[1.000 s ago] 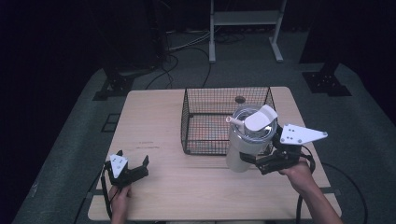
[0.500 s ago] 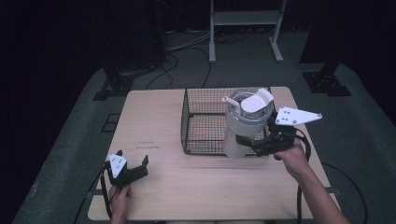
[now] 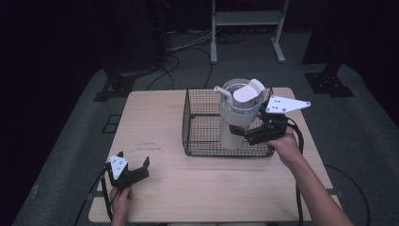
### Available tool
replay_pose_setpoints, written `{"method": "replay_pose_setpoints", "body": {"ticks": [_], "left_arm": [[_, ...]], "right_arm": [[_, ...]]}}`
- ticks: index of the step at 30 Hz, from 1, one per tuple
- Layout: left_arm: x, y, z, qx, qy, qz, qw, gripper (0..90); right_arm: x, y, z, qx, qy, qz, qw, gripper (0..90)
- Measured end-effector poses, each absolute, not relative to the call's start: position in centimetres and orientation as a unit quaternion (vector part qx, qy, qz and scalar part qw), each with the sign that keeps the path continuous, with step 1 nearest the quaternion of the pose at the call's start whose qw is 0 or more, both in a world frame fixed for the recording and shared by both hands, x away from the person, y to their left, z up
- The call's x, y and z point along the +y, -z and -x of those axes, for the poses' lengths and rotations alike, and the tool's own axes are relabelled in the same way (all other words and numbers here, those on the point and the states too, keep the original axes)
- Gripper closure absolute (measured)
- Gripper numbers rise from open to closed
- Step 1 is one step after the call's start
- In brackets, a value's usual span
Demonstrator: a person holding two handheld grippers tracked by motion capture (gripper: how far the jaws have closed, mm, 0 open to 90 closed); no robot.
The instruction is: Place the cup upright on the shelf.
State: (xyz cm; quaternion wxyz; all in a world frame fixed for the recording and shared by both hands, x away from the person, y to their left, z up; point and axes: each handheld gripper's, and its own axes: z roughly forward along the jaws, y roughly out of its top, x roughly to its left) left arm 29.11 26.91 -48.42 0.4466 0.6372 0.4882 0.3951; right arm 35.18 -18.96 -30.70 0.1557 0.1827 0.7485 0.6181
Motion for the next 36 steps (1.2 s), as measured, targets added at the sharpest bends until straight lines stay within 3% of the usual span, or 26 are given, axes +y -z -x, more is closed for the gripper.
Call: {"method": "replay_pose_setpoints", "body": {"ticks": [26,36], "left_arm": [[27.0,48.4,-29.1,0.489,-0.392,-0.635,0.451,0.0],[27.0,48.4,-29.1,0.489,-0.391,-0.635,0.452,0.0]], "right_arm": [[-15.1,30.7,-42.3,0.757,-0.604,-0.196,0.154,7.5],[-13.9,32.5,-44.9,0.763,-0.596,-0.204,0.145,7.5]]}}
